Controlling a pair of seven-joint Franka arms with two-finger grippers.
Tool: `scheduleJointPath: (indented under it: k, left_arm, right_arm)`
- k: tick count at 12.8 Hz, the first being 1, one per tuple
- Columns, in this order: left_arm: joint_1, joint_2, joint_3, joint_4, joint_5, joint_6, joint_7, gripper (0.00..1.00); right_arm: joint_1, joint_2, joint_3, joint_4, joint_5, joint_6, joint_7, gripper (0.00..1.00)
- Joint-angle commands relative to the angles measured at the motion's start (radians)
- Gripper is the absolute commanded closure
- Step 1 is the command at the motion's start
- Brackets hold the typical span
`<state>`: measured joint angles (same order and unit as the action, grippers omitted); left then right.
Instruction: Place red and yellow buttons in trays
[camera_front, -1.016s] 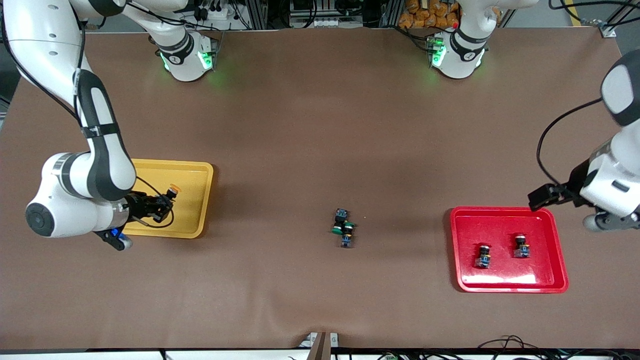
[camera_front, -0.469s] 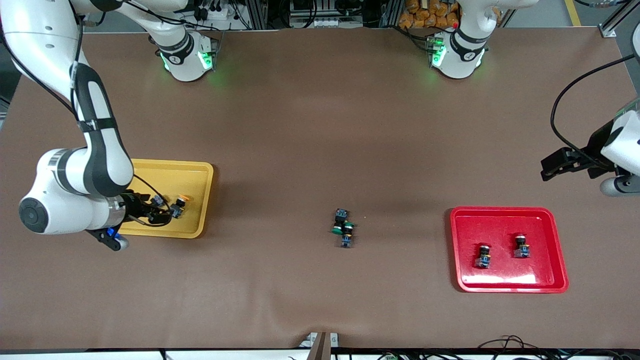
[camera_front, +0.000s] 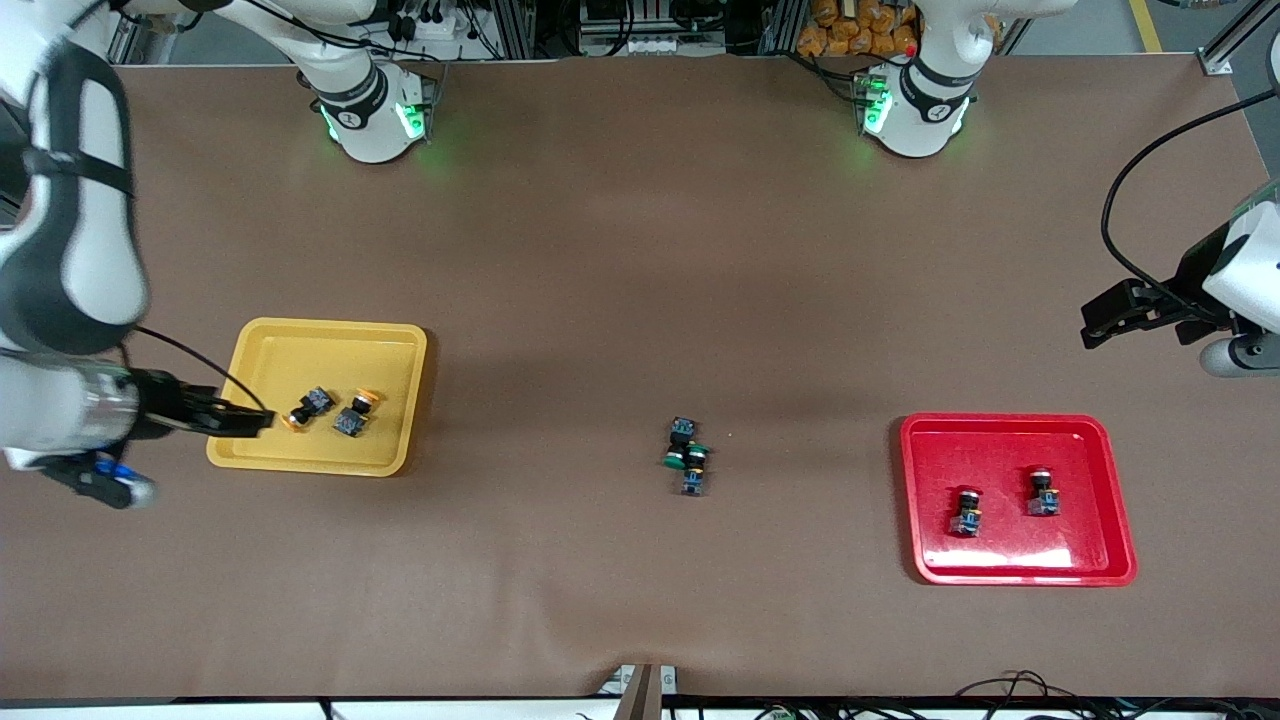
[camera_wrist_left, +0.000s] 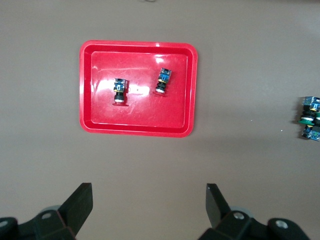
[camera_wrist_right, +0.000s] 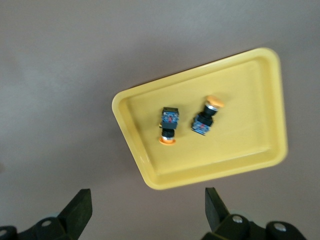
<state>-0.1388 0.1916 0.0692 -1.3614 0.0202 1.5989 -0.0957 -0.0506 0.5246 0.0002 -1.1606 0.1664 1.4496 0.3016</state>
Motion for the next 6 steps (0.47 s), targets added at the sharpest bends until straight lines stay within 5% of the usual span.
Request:
scheduleJointPath:
  k: [1,3,6]
  left_arm:
    - [0.007,-0.020,-0.002,-0.008,0.001,-0.017,0.013,0.00]
    - [0.007,-0.021,-0.002,-0.008,-0.002,-0.019,0.013,0.00]
    - [0.007,-0.037,-0.005,-0.008,0.000,-0.017,0.013,0.00]
  right_arm:
    - [-0.081,-0.046,0.084,0.076,0.002,-0.047,-0.024,0.00]
    - [-0.133,-0.070,0.139,0.078,-0.013,-0.096,-0.019,0.00]
    - [-0.057,-0.217,0.042,0.050,-0.044,-0.155,-0.022,0.00]
